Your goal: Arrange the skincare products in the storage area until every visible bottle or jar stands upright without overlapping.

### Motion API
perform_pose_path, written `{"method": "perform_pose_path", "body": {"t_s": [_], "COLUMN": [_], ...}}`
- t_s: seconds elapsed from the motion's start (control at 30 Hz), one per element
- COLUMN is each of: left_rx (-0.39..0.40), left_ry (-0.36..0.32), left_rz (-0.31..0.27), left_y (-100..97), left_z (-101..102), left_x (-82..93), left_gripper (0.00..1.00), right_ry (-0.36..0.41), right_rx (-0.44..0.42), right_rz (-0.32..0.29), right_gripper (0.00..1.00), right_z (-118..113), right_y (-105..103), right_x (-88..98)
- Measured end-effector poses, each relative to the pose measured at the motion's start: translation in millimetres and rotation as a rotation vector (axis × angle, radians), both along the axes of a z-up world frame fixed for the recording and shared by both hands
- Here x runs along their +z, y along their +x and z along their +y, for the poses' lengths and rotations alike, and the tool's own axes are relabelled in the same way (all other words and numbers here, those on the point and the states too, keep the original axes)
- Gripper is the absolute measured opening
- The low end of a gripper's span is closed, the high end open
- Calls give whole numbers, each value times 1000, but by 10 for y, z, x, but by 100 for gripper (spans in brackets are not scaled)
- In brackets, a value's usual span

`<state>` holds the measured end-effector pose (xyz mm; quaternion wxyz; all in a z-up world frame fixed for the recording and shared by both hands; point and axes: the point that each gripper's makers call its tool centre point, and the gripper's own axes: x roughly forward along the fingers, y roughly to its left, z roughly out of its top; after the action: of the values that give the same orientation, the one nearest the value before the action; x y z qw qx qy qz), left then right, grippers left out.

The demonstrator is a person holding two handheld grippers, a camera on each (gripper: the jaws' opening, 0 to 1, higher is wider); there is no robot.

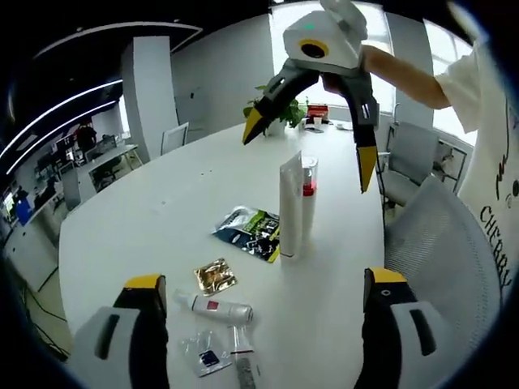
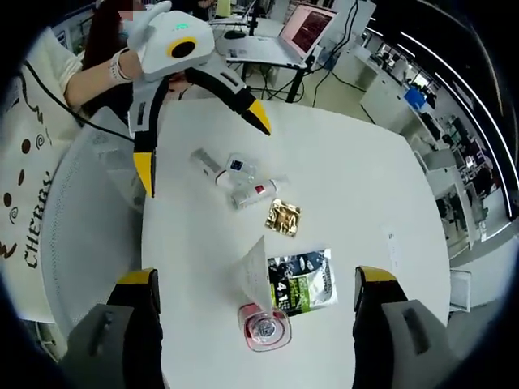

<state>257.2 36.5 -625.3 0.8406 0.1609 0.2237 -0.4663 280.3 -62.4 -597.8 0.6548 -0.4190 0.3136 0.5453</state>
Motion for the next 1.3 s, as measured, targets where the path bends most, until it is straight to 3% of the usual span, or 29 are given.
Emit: {"method": "perform_pose_path", "body": {"t_s": [0.63, 0.93, 1.1, 1.3], "left_rx": [43, 66, 68, 72], "left_ry": [-4, -9, -9, 2], "left_rz": [-14, 14, 21, 32], "left_y": [-60, -88, -108, -136], "left_z": [160, 213, 222, 244], "left_x": [65, -7, -24, -67], "left_gripper": [99, 99, 99, 99], "right_ry": [103, 183, 261, 279], "right_rx": [-103, -209, -322, -383], "right_rz": [-64, -96, -111, -119], "right_gripper": [99, 99, 99, 99], "right_z": [-76, -153, -232, -332], "right_y": [-60, -71, -24, -80], "right_x": [38, 59, 70, 8]}}
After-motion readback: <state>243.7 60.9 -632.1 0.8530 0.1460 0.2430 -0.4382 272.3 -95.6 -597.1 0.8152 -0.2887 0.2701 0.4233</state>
